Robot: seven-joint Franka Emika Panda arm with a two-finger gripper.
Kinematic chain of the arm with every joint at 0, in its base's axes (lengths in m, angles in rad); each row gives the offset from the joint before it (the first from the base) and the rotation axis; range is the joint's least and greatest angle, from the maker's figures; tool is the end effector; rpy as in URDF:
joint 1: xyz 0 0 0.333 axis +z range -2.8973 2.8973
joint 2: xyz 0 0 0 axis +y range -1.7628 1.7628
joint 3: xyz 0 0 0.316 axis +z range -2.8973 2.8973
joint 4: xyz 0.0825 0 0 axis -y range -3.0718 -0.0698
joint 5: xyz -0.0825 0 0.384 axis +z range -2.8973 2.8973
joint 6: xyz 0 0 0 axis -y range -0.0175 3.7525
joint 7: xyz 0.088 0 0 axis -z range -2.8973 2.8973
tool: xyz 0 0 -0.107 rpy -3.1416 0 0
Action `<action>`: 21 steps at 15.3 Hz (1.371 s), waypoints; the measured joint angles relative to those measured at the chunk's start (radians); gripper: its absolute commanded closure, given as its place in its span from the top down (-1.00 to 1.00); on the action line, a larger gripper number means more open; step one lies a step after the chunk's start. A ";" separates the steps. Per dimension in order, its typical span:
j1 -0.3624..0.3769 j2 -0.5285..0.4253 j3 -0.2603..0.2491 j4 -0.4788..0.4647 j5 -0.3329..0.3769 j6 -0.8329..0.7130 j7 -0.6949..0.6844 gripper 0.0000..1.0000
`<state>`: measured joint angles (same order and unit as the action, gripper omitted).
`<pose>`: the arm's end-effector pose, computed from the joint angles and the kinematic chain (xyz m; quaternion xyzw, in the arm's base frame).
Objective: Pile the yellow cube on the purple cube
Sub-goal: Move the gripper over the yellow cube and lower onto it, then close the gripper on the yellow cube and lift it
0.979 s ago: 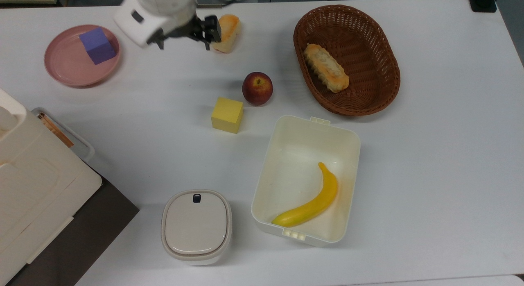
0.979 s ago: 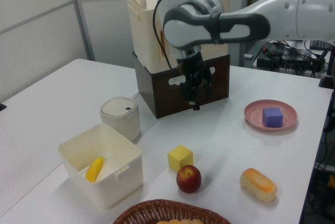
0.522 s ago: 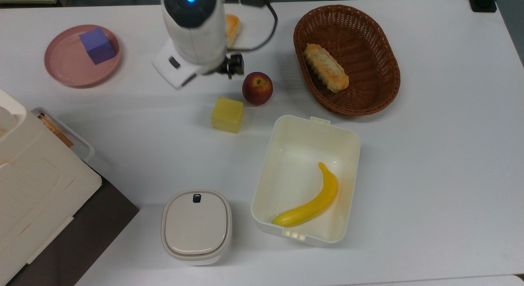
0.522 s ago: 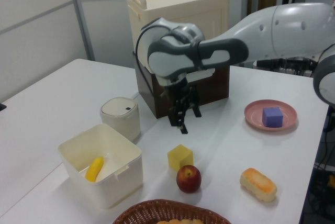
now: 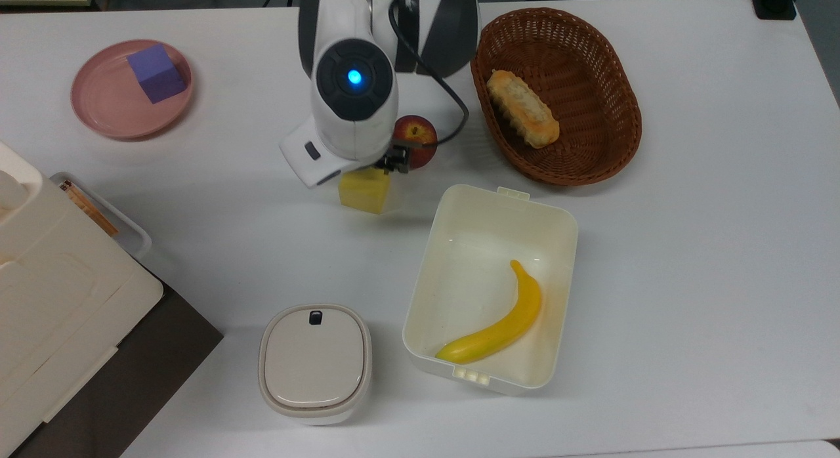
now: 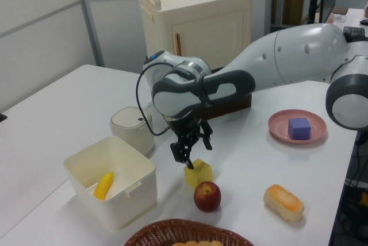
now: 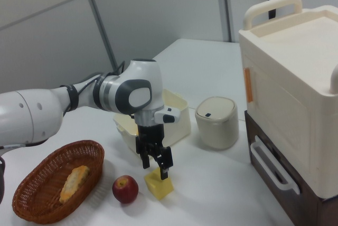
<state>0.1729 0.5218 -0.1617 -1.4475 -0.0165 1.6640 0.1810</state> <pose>0.6661 0.0228 0.3682 0.9846 -0.0773 -0.1433 0.0633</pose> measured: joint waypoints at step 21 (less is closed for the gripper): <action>0.009 0.015 0.004 -0.024 -0.002 0.079 0.043 -0.40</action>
<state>0.1822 0.5366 -0.1575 -1.4712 -0.0188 1.7434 0.2237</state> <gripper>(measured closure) 0.467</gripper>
